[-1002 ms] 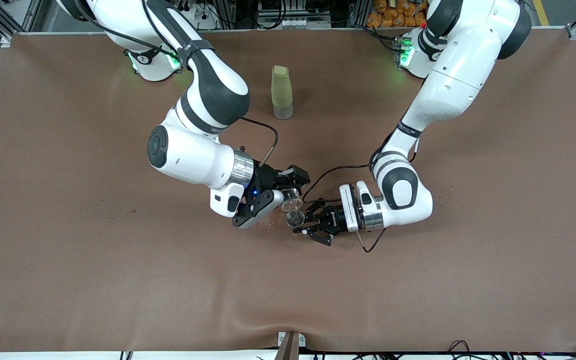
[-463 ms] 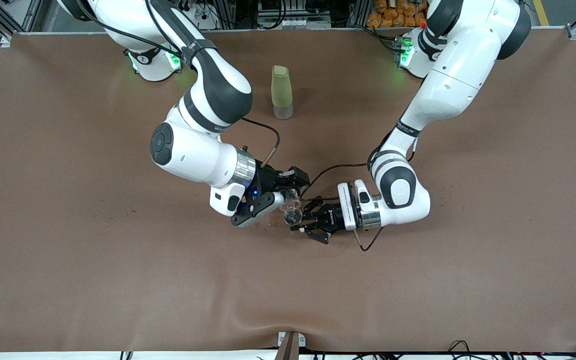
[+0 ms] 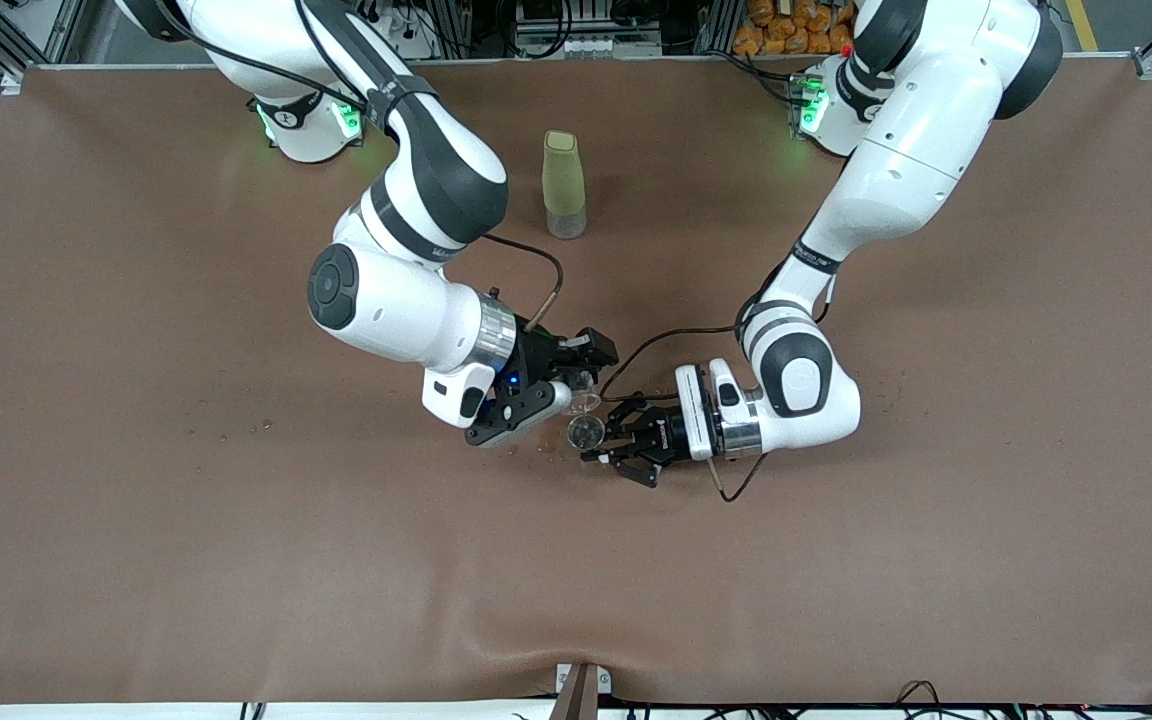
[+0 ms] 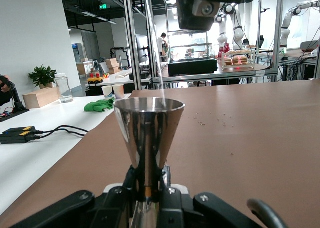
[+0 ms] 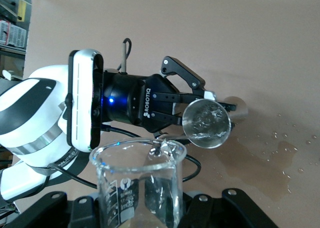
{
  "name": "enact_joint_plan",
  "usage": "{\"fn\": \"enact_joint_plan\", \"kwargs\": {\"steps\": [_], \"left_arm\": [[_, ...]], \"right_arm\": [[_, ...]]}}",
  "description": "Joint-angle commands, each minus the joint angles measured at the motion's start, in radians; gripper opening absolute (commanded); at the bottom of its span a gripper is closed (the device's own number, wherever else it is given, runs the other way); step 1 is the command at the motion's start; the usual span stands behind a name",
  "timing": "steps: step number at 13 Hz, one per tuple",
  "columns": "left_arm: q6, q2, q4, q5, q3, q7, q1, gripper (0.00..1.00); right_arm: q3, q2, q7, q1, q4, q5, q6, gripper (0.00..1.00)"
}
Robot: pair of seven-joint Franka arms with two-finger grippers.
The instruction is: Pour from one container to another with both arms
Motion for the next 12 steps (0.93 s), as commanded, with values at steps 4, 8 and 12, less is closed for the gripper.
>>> {"fn": "enact_joint_plan", "kwargs": {"steps": [4,8,12], "left_arm": [[-0.013,-0.014,-0.025,-0.032,-0.008,0.004,0.008,0.00],[-0.013,-0.014,-0.024,-0.032,-0.009,0.002,0.007,0.00],[-0.013,-0.011,-0.024,-0.034,-0.025,0.004,0.007,0.00]], "right_arm": [[-0.011,-0.006,0.045,0.008,0.011,-0.028,-0.021,0.00],[-0.011,0.002,0.061,0.010,0.015,-0.028,-0.015,0.00],[-0.011,0.002,0.113,0.013,0.020,-0.063,-0.021,0.00]]}}
